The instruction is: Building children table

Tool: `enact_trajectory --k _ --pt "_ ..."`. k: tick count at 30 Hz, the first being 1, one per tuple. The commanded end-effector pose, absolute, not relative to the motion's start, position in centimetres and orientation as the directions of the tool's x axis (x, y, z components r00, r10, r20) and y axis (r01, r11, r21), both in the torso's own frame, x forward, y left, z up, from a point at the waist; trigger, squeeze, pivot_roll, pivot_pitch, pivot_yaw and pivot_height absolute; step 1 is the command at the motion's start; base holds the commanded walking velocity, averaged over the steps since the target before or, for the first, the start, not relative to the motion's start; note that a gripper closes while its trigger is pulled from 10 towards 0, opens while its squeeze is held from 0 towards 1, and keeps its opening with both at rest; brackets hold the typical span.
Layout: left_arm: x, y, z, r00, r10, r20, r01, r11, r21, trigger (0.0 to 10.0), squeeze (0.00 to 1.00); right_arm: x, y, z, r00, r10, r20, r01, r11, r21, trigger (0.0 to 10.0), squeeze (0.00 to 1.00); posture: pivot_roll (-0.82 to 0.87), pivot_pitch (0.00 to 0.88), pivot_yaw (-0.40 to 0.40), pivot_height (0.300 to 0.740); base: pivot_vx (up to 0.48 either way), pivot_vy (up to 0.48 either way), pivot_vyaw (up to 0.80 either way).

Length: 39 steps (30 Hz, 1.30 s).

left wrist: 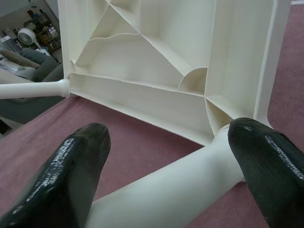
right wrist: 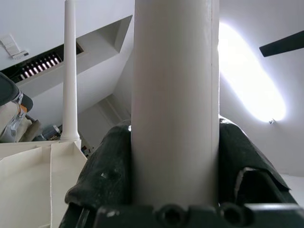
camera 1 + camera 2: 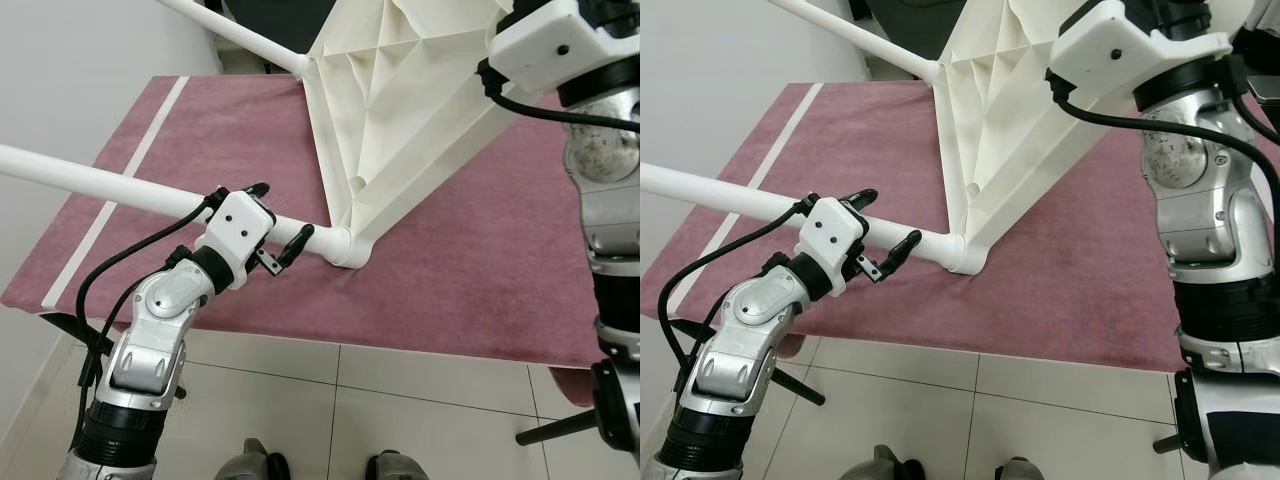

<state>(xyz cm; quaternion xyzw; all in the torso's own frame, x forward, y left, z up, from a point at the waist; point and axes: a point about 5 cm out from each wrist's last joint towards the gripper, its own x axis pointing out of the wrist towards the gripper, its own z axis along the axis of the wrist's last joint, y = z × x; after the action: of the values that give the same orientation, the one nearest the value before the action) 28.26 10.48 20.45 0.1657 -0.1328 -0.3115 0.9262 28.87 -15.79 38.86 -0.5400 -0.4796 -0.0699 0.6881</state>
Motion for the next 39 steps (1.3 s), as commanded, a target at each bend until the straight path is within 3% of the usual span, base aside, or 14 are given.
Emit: enact_trajectory --k 1,10,11,14,15,19,20,21,33,35,37,39 --pt "29.4 13.2 19.4 0.954 -0.226 0.199 0.167 0.947 0.274 10.0 0.0 27.7 -13.3 38.6 0.436 0.574 0.694 0.622 0.364 -0.693 0.0 0.0 -0.1 0.102 0.096 0.74 0.0 0.0 0.0" --pt "30.2 13.3 17.3 0.984 -0.143 0.103 0.122 0.975 0.186 10.0 0.0 27.2 -11.7 38.4 0.386 0.635 0.669 0.606 0.372 -0.703 0.0 0.0 -0.1 0.101 0.097 0.74 0.0 0.0 0.0" --pt "30.2 13.5 17.0 0.987 -0.135 0.089 0.117 0.977 0.176 10.0 0.0 27.2 -11.4 38.3 0.381 0.645 0.662 0.598 0.374 -0.709 3.1 0.14 -0.11 0.106 0.1 0.74 0.0 0.0 0.0" --pt "30.2 13.5 16.9 0.988 -0.13 0.08 0.115 0.979 0.171 10.0 0.0 27.1 -11.2 38.2 0.377 0.652 0.658 0.594 0.375 -0.712 3.1 0.14 -0.11 0.106 0.1 0.74 0.0 0.0 0.0" --pt "30.2 13.6 16.7 0.99 -0.125 0.07 0.112 0.98 0.165 10.0 0.0 27.1 -11.0 38.2 0.37 0.658 0.655 0.587 0.381 -0.714 10.0 1.0 -0.11 0.106 0.1 0.74 0.0 0.0 0.0" --pt "30.2 13.8 15.8 0.994 -0.103 0.025 0.099 0.985 0.142 10.0 0.0 27.0 -10.6 38.0 0.357 0.68 0.641 0.565 0.39 -0.728 10.0 1.0 -0.11 0.108 0.095 0.74 0.0 0.0 0.0" --pt "30.1 13.9 15.5 0.995 -0.097 0.014 0.094 0.986 0.136 10.0 0.0 27.0 -10.5 38.0 0.359 0.683 0.636 0.557 0.39 -0.733 10.0 0.15 -0.11 0.108 0.095 0.74 0.0 0.0 0.0" --pt "30.1 13.9 15.4 0.996 -0.093 0.006 0.091 0.987 0.134 10.0 0.0 27.0 -10.5 38.0 0.362 0.685 0.633 0.549 0.392 -0.738 10.0 0.0 -0.11 0.109 0.094 0.74 0.0 0.0 0.0" --pt "30.2 14.2 14.3 0.996 -0.076 -0.044 0.081 0.988 0.129 10.0 0.0 26.7 -10.6 37.5 0.366 0.698 0.616 0.452 0.445 -0.773 10.0 0.0 -0.11 0.108 0.098 0.74 0.0 0.0 0.0" --pt "30.1 14.3 13.9 0.996 -0.06 -0.066 0.068 0.988 0.136 10.0 0.0 26.4 -10.5 36.7 0.394 0.733 0.555 0.291 0.473 -0.832 10.0 0.0 -0.1 0.109 0.098 0.74 0.0 0.0 0.0" --pt "30.1 14.3 13.9 0.996 -0.06 -0.066 0.068 0.988 0.136 10.0 0.0 26.4 -10.5 36.7 0.394 0.733 0.555 0.291 0.473 -0.832 10.0 0.0 -0.1 0.109 0.098 0.74 0.0 0.0 0.0" --pt "30.2 14.5 13.7 0.996 -0.034 -0.078 0.045 0.988 0.144 10.0 0.0 25.6 -10.3 36.0 0.415 0.776 0.474 0.04 0.505 -0.862 10.0 0.0 -0.1 0.11 0.102 0.74 0.0 0.0 0.0"
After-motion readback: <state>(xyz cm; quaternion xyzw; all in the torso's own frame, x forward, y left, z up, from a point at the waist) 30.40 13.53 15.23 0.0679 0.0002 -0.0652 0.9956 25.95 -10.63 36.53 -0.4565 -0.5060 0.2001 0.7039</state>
